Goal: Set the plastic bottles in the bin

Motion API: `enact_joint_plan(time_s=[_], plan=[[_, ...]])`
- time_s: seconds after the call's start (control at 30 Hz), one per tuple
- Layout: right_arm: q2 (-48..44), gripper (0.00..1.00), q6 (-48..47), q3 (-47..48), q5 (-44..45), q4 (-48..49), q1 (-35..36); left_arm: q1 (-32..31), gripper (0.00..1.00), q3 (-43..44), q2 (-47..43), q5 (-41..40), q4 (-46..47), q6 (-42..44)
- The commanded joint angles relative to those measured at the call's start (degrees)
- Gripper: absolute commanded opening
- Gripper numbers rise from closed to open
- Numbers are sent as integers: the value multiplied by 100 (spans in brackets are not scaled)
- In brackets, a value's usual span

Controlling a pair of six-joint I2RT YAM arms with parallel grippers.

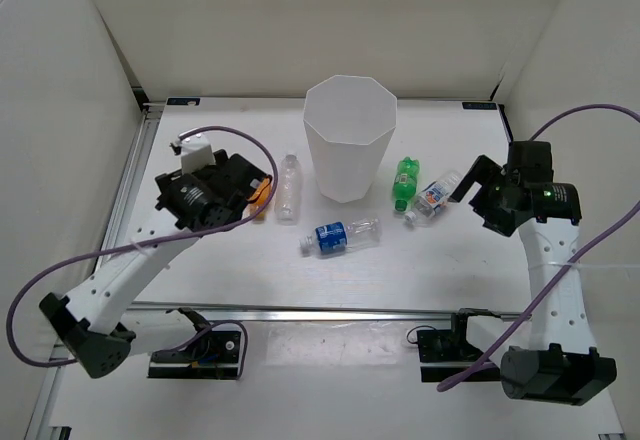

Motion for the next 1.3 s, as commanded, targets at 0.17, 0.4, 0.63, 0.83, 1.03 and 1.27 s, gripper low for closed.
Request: enact_joint_plan(time_s=[0.17, 0.4, 0.63, 0.83, 1.03, 1.27], plan=[[695, 100, -323, -212, -699, 788, 8, 201, 99, -421, -581, 671, 493, 769], [2319, 100, -385, 288, -910, 1114, -44, 904, 99, -843, -844, 1022, 633, 695], [3683, 100, -315, 1211, -920, 1299, -44, 1028, 99, -922, -731, 1128, 607, 758], [4826, 100, -244, 1529, -848, 1299, -44, 1080, 99, -738, -248, 1181, 90, 557], [5327, 95, -191, 1318, -725, 1422, -149, 1195, 99, -861, -11, 1286, -78, 240], [5057, 56, -410, 1212, -577, 1484, -308, 1362, 99, -755, 507, 1462, -131, 117]])
